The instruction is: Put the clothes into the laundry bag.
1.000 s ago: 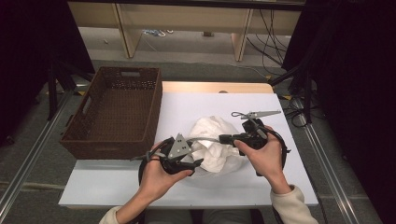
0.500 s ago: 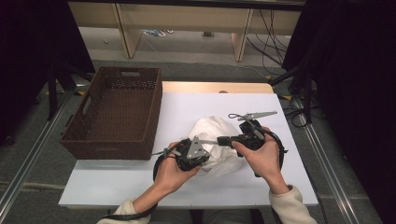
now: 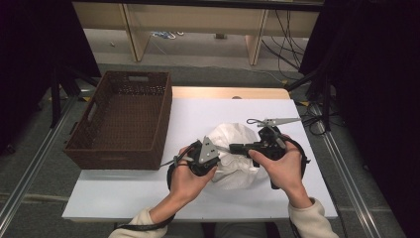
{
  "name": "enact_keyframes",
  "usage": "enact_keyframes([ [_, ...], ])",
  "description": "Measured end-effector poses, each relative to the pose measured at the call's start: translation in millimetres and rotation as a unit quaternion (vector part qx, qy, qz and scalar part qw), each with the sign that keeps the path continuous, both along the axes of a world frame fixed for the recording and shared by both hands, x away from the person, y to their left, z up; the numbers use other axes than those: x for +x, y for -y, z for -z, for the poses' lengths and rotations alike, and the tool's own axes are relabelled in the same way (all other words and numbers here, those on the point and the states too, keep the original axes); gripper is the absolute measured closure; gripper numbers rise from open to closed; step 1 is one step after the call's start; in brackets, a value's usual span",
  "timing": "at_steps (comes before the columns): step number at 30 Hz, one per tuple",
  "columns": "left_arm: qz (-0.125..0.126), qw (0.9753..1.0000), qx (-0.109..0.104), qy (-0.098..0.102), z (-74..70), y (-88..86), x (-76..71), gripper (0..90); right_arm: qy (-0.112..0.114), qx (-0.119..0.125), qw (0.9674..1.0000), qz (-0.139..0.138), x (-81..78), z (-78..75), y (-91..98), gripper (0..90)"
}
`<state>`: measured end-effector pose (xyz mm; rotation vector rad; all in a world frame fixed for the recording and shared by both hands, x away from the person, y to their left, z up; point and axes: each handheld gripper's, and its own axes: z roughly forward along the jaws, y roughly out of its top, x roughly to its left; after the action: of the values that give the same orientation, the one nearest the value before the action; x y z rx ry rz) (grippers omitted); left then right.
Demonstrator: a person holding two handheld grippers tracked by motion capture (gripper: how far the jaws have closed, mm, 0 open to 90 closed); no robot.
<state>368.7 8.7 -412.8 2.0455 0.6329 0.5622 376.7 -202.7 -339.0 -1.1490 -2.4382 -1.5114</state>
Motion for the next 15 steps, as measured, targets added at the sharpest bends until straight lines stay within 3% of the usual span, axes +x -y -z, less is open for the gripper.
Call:
enact_keyframes([
  [5,-0.019,0.9996,0.013,-0.016,16.7,5.0,20.0,84.1,-0.007,0.005,0.9999,-0.005,-0.9,-1.9,1.6,90.0],
  [6,-0.019,0.9996,0.012,-0.016,18.2,5.5,22.6,84.0,0.001,0.003,1.0,-0.003,0.9,-0.9,2.4,90.0],
  [7,-0.022,0.9996,0.003,-0.016,18.2,7.2,23.2,83.9,-0.001,-0.011,0.9999,0.006,1.5,-0.6,3.5,90.0],
  [12,-0.016,0.9997,0.009,-0.013,15.0,7.6,23.7,80.5,-0.002,-0.013,0.9999,0.008,4.5,3.4,2.9,90.0],
  [15,-0.008,0.9998,0.008,-0.015,14.6,1.7,23.2,70.8,0.001,-0.024,0.9996,0.01,4.4,3.5,3.0,90.0],
])
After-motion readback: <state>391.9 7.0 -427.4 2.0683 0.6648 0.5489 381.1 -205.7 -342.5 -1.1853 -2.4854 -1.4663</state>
